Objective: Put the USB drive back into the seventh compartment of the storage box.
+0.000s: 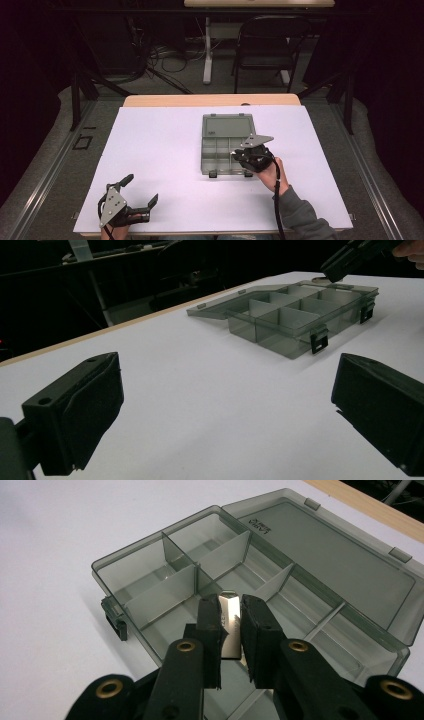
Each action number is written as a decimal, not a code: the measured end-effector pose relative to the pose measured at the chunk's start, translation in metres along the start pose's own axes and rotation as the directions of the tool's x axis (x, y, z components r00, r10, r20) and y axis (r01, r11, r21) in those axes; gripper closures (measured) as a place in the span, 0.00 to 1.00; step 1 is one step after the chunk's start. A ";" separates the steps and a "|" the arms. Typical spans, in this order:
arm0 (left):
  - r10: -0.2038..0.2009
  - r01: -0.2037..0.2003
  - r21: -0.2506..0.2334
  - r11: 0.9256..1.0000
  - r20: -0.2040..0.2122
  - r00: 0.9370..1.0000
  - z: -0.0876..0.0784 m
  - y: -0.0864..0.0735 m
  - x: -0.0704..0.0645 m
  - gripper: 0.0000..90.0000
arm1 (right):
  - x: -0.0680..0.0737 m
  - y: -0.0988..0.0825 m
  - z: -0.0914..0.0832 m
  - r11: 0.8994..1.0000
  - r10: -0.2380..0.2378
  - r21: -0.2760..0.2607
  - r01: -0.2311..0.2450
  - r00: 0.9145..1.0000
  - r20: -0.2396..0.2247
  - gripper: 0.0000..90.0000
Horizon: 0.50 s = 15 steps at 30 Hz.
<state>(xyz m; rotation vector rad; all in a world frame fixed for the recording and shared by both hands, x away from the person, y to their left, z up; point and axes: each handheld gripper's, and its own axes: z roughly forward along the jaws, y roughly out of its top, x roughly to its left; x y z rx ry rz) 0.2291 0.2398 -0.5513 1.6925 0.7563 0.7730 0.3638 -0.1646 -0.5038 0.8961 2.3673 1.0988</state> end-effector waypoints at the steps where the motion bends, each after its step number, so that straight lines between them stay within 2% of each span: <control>1: 0.000 0.000 0.000 1.000 0.000 1.000 0.000 0.000 0.000 0.01 | 0.000 0.000 0.000 1.000 0.000 0.003 0.000 1.000 0.002 0.88; 15: 0.001 -0.001 -0.001 1.000 0.001 1.000 0.000 0.000 -0.001 0.01 | -0.006 -0.005 0.007 0.999 0.008 0.051 -0.009 1.000 0.010 0.88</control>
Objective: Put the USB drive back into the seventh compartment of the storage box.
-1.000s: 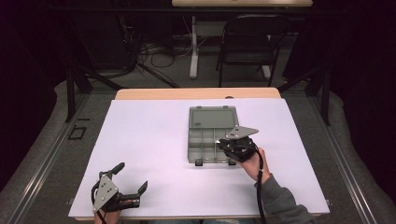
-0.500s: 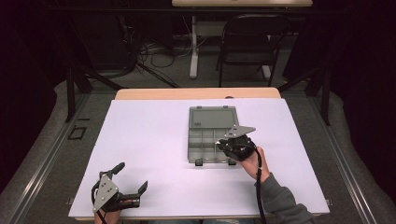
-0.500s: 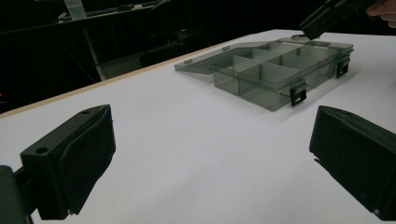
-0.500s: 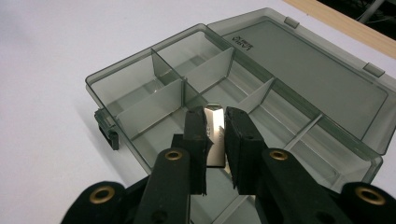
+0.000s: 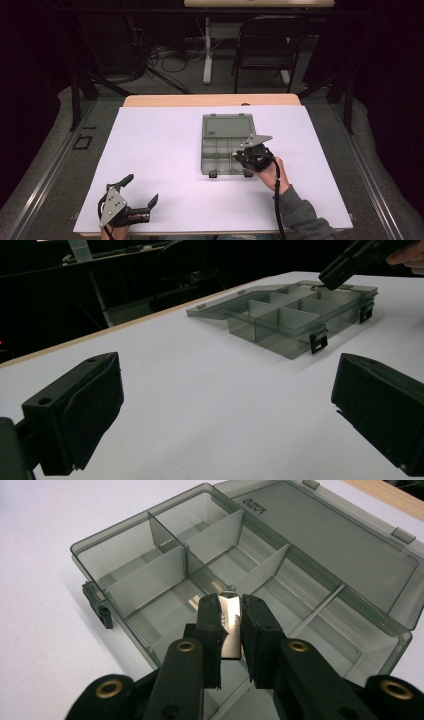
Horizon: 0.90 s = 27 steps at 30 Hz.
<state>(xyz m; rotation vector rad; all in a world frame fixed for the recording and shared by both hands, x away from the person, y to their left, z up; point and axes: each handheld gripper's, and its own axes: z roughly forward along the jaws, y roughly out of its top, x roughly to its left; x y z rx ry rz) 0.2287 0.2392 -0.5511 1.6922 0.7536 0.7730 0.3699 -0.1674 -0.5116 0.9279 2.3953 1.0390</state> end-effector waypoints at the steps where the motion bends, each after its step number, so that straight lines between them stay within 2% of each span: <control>1: 0.000 0.000 0.000 1.000 0.000 1.000 0.000 0.000 0.000 0.01 | 0.000 0.000 0.000 1.000 0.000 0.000 0.000 1.000 0.000 0.88; 27: 0.003 -0.003 -0.003 1.000 0.001 1.000 0.000 0.000 0.000 0.01 | 0.000 -0.004 0.013 0.998 0.003 0.066 -0.004 1.000 0.011 0.88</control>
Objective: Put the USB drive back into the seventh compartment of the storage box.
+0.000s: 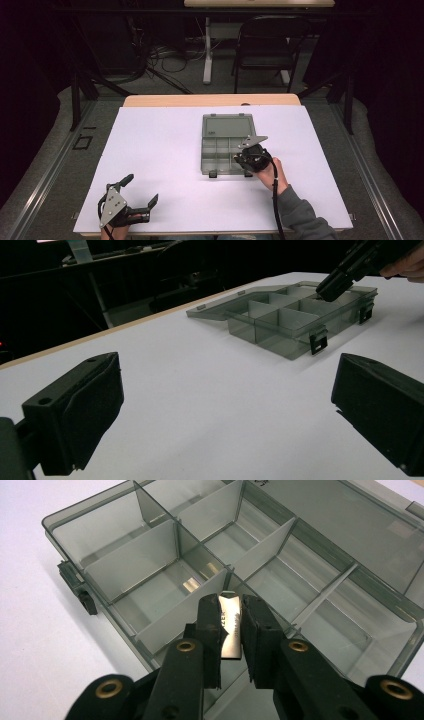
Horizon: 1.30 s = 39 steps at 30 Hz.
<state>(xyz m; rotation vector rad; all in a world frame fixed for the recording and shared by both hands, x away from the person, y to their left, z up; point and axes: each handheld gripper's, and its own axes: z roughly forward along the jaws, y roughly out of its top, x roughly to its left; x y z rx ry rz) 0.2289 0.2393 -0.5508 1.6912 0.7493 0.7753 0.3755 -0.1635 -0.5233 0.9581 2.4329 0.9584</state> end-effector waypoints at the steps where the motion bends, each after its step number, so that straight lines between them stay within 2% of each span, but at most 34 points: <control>1: 0.000 0.000 0.000 1.000 -0.001 1.000 0.000 0.000 0.000 0.01 | 0.000 0.000 0.000 1.000 -0.002 0.000 0.002 1.000 0.000 0.88; 20: 0.002 -0.002 0.001 1.000 0.000 1.000 0.000 0.000 0.000 0.01 | 0.004 -0.001 0.009 0.999 -0.020 0.034 0.019 1.000 0.006 0.87; 21: 0.002 -0.002 0.001 1.000 0.000 1.000 0.000 0.000 0.000 0.01 | 0.004 -0.001 0.008 0.999 -0.019 0.030 0.019 1.000 0.004 0.80; 30: 0.000 0.000 0.001 1.000 0.000 1.000 -0.001 0.000 0.000 0.01 | 0.001 0.002 -0.012 1.000 0.001 -0.026 -0.001 1.000 -0.029 0.49; 32: 0.000 0.000 0.000 1.000 -0.002 1.000 -0.001 0.000 0.000 0.01 | 0.000 0.001 -0.015 1.000 0.002 -0.030 -0.004 0.999 -0.042 0.37; 33: 0.000 0.000 0.000 1.000 -0.002 1.000 -0.001 0.000 0.000 0.01 | 0.000 0.001 -0.015 1.000 0.002 -0.030 -0.004 0.999 -0.042 0.37; 34: -0.001 0.001 -0.001 1.000 -0.003 1.000 -0.002 0.000 0.000 0.01 | 0.000 0.001 -0.019 0.999 0.000 -0.039 -0.003 0.999 -0.053 0.28; 36: -0.001 0.001 0.000 1.000 -0.002 1.000 -0.002 0.000 0.000 0.01 | 0.000 0.000 -0.022 0.999 0.001 -0.041 -0.003 0.998 -0.066 0.20; 39: 0.000 0.000 0.000 1.000 -0.002 1.000 -0.002 0.000 0.000 0.01 | 0.002 -0.002 -0.026 0.999 -0.007 -0.043 0.003 0.997 -0.080 0.14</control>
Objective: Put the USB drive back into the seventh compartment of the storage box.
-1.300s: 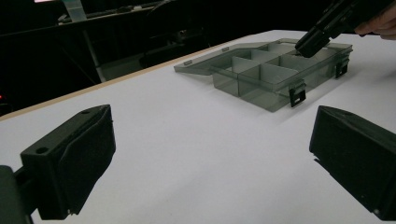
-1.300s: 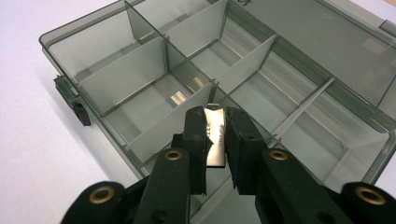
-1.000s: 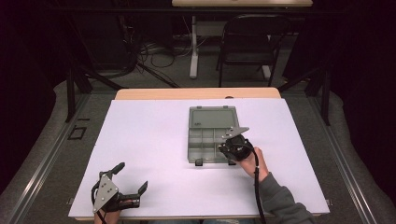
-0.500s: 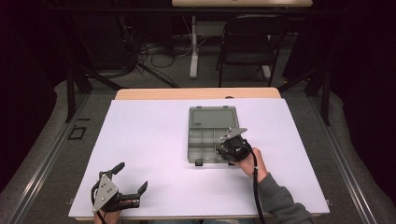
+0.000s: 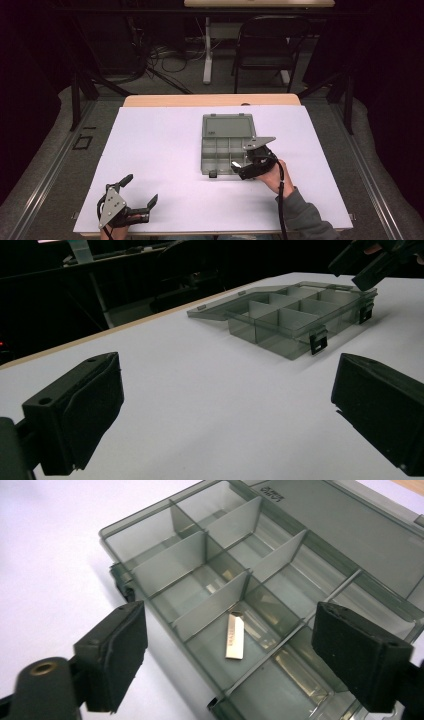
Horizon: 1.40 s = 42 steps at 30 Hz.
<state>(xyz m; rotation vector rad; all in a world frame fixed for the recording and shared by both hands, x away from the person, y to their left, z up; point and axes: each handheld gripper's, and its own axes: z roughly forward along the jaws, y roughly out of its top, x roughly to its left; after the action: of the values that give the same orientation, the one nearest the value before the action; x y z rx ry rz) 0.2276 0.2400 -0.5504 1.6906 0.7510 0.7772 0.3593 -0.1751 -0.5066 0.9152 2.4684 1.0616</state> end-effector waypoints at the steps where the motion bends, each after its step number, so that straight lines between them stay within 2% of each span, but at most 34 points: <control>1: 0.000 0.000 0.000 1.000 0.000 1.000 0.000 0.000 0.000 0.01 | 0.000 0.000 0.000 1.000 0.000 0.000 0.000 1.000 0.000 0.14; 2: -0.002 0.002 -0.001 1.000 0.001 1.000 0.000 0.000 0.000 0.01 | 0.001 -0.002 -0.003 1.000 -0.002 0.003 0.002 1.000 -0.013 0.09; 9: -0.001 0.001 0.002 1.000 0.002 1.000 0.000 0.000 0.000 0.01 | 0.005 -0.010 -0.015 1.000 -0.011 -0.004 0.011 0.999 -0.036 0.02; 10: -0.001 0.001 0.002 1.000 0.002 1.000 0.001 0.000 0.000 0.01 | 0.006 -0.012 -0.017 1.000 0.002 -0.003 -0.002 0.999 -0.041 0.02; 11: -0.001 0.001 0.003 1.000 0.002 1.000 0.001 0.000 0.000 0.01 | 0.006 -0.013 -0.019 1.000 -0.010 -0.011 0.010 0.999 -0.044 0.02; 28: 0.001 -0.001 0.005 1.000 0.001 1.000 0.001 0.000 0.000 0.01 | 0.015 -0.038 -0.036 0.999 -0.011 -0.049 0.008 0.998 -0.061 0.00; 42: -0.002 0.002 0.005 1.000 0.001 1.000 0.001 0.000 0.000 0.01 | 0.014 -0.062 -0.054 0.996 0.008 -0.085 -0.010 1.000 -0.029 0.00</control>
<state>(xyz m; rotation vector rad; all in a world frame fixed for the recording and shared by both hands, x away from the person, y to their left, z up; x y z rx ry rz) 0.2278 0.2394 -0.5507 1.6940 0.7546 0.7739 0.2948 -0.2273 -0.5160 0.8924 2.4240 1.1809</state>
